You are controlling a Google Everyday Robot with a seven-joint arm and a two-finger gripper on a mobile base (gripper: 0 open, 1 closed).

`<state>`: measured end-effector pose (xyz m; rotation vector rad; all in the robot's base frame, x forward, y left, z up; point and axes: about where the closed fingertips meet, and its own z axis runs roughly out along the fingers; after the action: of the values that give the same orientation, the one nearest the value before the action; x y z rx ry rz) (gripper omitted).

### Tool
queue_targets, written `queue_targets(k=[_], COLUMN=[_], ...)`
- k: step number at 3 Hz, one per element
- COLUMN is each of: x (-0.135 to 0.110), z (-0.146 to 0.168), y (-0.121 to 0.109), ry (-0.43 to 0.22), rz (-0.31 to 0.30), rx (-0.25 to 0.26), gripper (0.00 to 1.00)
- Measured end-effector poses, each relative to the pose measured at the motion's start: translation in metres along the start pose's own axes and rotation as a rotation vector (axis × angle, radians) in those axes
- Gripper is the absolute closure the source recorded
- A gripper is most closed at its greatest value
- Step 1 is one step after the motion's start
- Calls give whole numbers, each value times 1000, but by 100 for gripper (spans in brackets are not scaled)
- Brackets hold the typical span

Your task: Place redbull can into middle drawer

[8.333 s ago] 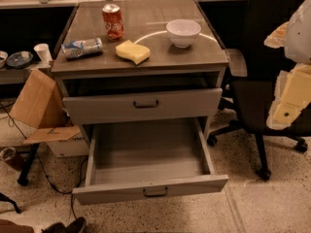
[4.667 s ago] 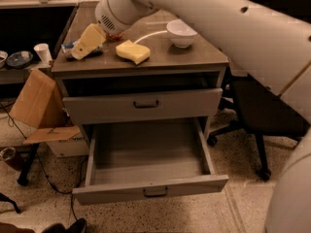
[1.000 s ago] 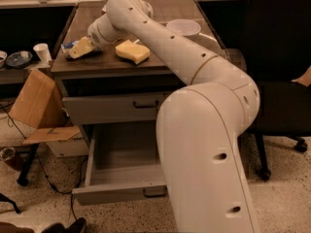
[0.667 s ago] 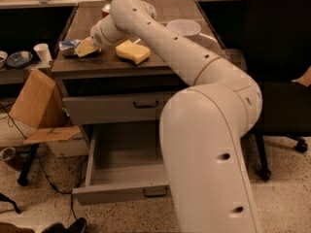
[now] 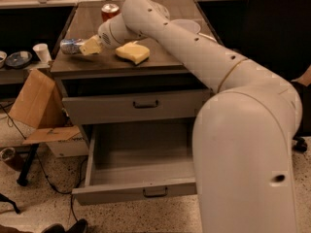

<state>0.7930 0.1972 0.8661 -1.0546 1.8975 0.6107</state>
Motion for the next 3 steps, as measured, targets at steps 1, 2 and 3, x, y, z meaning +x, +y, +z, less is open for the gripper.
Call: queue_targets(k=[1,2,3], x=[-4,0,28], z=[-50,-120,-182], y=[22,60,64], ry=[-93,-205,-207], rz=[-22,-73,-91], rx=[-12,-75,-115], gripper=[100,100,100])
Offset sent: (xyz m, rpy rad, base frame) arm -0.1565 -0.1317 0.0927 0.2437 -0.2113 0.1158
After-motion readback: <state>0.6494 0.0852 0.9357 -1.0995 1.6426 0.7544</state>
